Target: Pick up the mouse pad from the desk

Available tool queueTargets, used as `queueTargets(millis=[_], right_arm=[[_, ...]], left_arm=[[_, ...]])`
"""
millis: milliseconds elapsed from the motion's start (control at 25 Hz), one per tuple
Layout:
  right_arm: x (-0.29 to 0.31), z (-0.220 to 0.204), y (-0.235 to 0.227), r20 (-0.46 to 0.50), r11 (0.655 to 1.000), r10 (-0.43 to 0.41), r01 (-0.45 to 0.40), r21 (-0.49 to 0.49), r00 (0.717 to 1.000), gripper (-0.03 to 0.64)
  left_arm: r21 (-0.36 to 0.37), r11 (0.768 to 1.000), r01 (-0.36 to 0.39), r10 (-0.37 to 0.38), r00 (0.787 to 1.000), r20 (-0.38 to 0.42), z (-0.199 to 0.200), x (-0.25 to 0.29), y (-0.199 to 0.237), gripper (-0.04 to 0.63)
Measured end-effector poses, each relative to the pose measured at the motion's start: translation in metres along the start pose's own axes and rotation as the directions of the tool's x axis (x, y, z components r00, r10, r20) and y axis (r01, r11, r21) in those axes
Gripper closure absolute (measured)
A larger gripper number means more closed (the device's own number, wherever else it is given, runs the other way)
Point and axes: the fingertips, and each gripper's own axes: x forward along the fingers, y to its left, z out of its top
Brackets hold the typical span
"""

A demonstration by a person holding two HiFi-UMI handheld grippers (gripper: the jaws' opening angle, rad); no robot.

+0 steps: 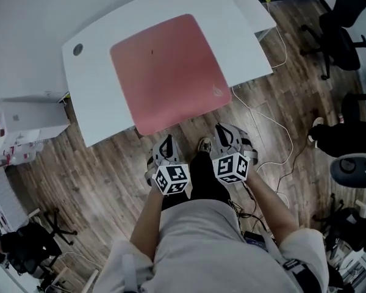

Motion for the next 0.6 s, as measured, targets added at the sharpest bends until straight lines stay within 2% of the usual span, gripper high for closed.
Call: queueTargets(millis=[80, 160, 240, 280, 360, 400, 520, 600], right_arm=[[0.016, -0.010, -0.004, -0.011, 0.997, 0.008, -0.009, -0.073, 1.000, 0.574], [0.032, -0.015, -0.006, -0.021, 0.987, 0.006, -0.009, -0.158, 1.000, 0.569], [0.046, -0.019, -0.003, -0.034, 0.971, 0.010, -0.018, -0.237, 0.999, 0.481], [0.052, -0.020, 0.000, -0.038, 0.962, 0.012, -0.021, -0.271, 0.999, 0.462], [0.062, -0.021, 0.002, -0.032, 0.940, -0.002, -0.009, -0.341, 0.999, 0.451], [0.068, -0.022, 0.002, -0.027, 0.925, -0.015, 0.004, -0.380, 1.000, 0.445], [0.084, -0.022, 0.004, -0.029, 0.871, -0.044, 0.024, -0.490, 0.999, 0.422], [0.091, -0.022, 0.008, -0.023, 0.832, -0.058, 0.036, -0.553, 0.998, 0.405]], left_arm=[[0.083, 0.995, -0.054, 0.056, 0.998, -0.027, -0.005, 0.012, -0.001, 0.584], [0.169, 0.979, -0.113, 0.122, 0.992, -0.044, -0.007, 0.024, 0.004, 0.583], [0.252, 0.953, -0.171, 0.189, 0.981, -0.050, -0.012, 0.031, 0.012, 0.583], [0.299, 0.936, -0.186, 0.211, 0.976, -0.052, -0.017, 0.036, 0.013, 0.581], [0.387, 0.903, -0.188, 0.232, 0.970, -0.072, -0.029, 0.045, 0.015, 0.556], [0.421, 0.889, -0.179, 0.237, 0.967, -0.089, -0.034, 0.050, 0.015, 0.502], [0.490, 0.858, -0.156, 0.250, 0.959, -0.132, -0.048, 0.063, 0.016, 0.407], [0.529, 0.837, -0.144, 0.260, 0.954, -0.152, -0.058, 0.067, 0.016, 0.381]])
